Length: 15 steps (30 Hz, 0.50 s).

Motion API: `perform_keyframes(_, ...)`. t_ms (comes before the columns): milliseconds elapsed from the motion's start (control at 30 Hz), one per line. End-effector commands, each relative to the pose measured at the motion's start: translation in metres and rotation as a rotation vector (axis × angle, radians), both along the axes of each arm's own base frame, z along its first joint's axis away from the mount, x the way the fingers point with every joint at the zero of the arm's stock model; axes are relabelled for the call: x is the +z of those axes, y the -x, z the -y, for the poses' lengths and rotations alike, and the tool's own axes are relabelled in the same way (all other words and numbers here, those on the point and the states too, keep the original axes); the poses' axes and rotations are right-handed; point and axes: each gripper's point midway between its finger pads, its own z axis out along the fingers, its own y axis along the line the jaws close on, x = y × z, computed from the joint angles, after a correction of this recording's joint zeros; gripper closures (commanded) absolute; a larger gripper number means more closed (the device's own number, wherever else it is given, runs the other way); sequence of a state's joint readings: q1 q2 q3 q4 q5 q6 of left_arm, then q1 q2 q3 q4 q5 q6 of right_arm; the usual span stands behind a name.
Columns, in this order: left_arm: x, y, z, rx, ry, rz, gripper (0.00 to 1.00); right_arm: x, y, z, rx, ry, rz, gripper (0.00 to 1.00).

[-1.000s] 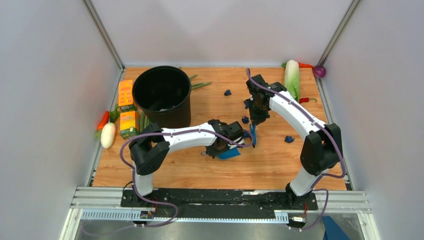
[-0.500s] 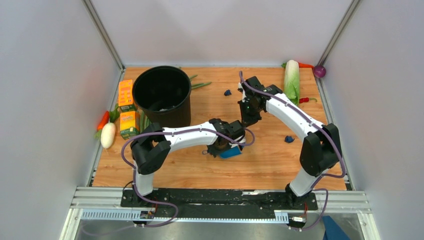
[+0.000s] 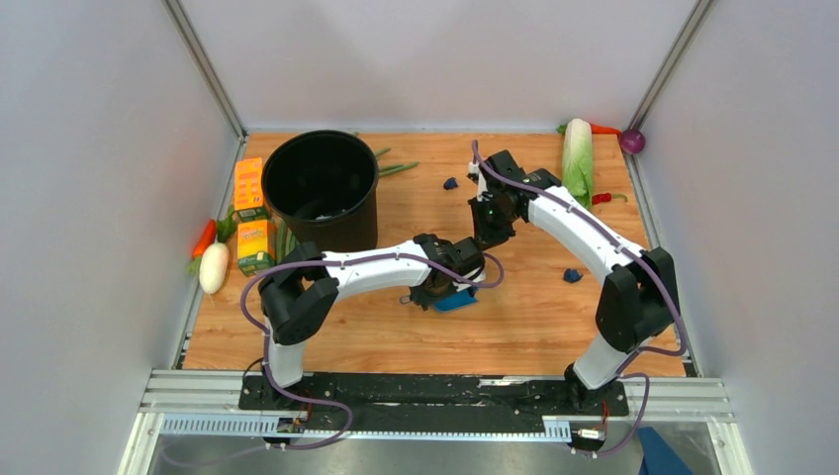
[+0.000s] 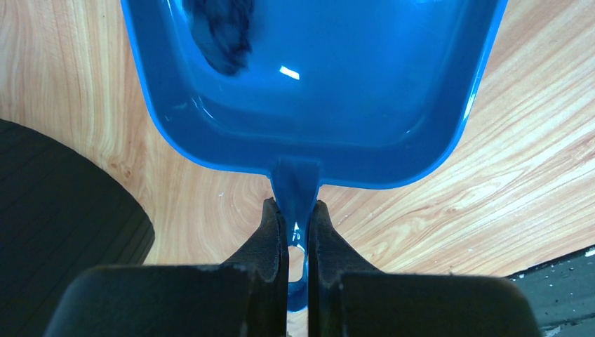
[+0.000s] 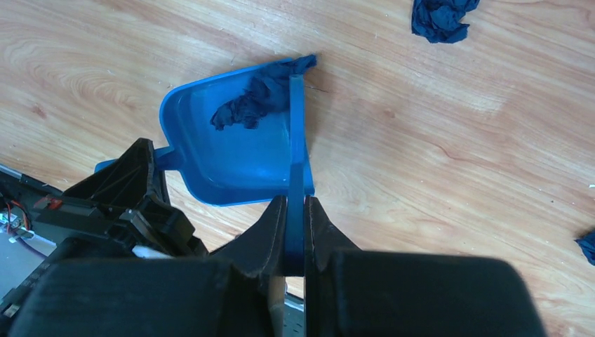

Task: Sweep away the paper scraps from the table

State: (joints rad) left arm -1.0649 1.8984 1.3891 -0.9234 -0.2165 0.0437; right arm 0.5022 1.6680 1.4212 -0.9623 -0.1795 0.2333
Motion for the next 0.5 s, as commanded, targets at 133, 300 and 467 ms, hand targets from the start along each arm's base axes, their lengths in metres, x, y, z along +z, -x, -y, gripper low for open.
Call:
perform_keyframes(133, 0.002, -0.008, -0.004, 0.000, 0.002, 0.028, 1.00, 0.048, 0.010, 0.009, -0.001, -0.020, 0.092, 1.00)
perform_keyframes(300, 0.004, -0.009, -0.005, 0.006, 0.012, 0.029, 1.00, 0.053, 0.017, 0.015, -0.035, -0.017, 0.090, 1.00)
perform_keyframes(467, 0.005, -0.008, -0.003, 0.004, 0.022, 0.024, 1.00, 0.043, 0.004, 0.033, -0.139, 0.063, 0.101, 1.00)
